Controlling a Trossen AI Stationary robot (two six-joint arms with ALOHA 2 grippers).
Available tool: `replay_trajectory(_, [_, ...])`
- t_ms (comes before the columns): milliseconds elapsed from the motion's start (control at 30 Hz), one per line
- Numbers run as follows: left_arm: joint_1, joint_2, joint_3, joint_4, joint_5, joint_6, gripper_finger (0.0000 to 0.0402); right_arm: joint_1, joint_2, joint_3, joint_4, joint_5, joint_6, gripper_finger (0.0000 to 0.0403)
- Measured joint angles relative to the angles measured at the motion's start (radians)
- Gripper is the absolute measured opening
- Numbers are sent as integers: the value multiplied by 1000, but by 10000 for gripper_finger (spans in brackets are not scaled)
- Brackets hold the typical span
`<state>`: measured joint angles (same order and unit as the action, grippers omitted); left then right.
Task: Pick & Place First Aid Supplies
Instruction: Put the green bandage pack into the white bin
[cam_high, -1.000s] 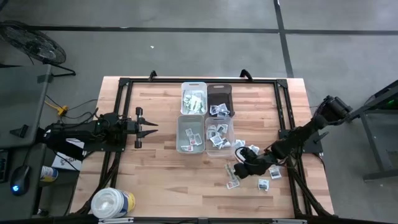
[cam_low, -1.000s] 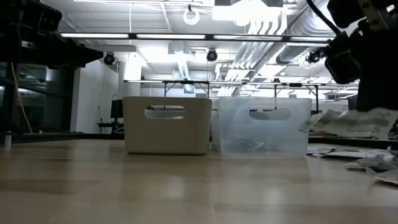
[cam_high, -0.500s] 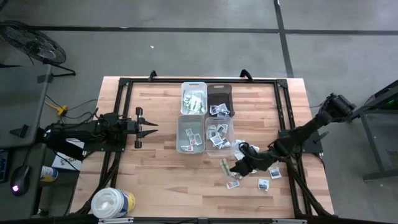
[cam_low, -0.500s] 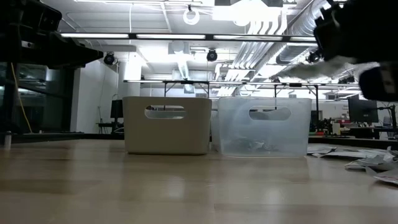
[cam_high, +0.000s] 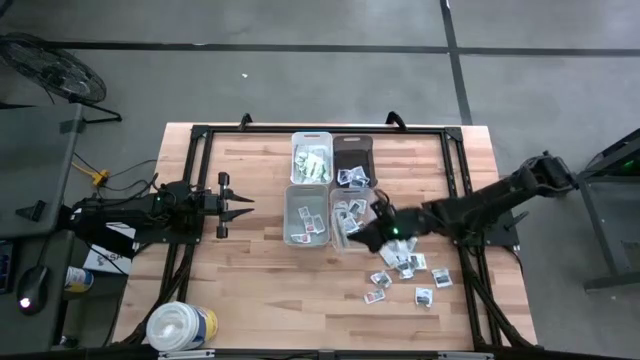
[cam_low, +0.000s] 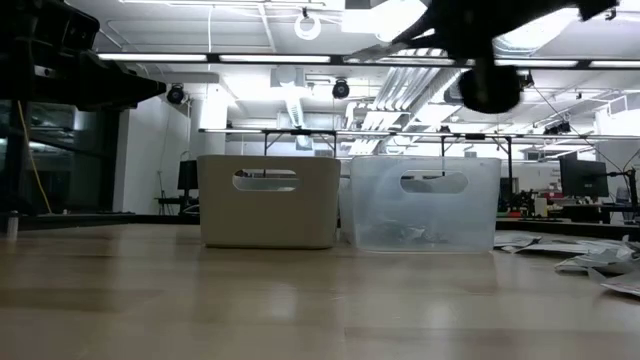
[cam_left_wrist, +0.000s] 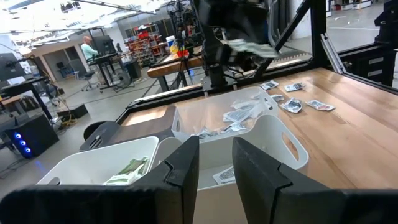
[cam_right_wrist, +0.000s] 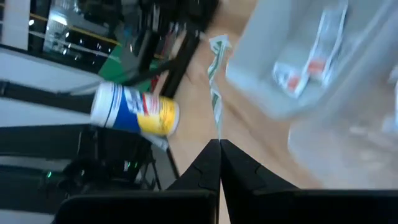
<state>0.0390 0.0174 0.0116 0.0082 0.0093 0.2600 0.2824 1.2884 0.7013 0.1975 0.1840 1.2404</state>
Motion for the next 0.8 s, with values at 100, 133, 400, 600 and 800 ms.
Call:
replay_trajectory(100, [0,0,0,0,0,0,96,-88,0,31,-30,-44,-53,0])
replay_trajectory(133, [0,0,0,0,0,0,96,-118,0,40,-44,-59,-71,0])
replay_trajectory(400, [0,0,0,0,0,0,96,-358,13,86,-108,-124,-182,0])
replay_trajectory(600, [0,0,0,0,0,0,96,-507,94,139,-112,-176,-200,0])
replay_trajectory(800, [0,0,0,0,0,0,96,-612,230,263,-112,-278,-248,0])
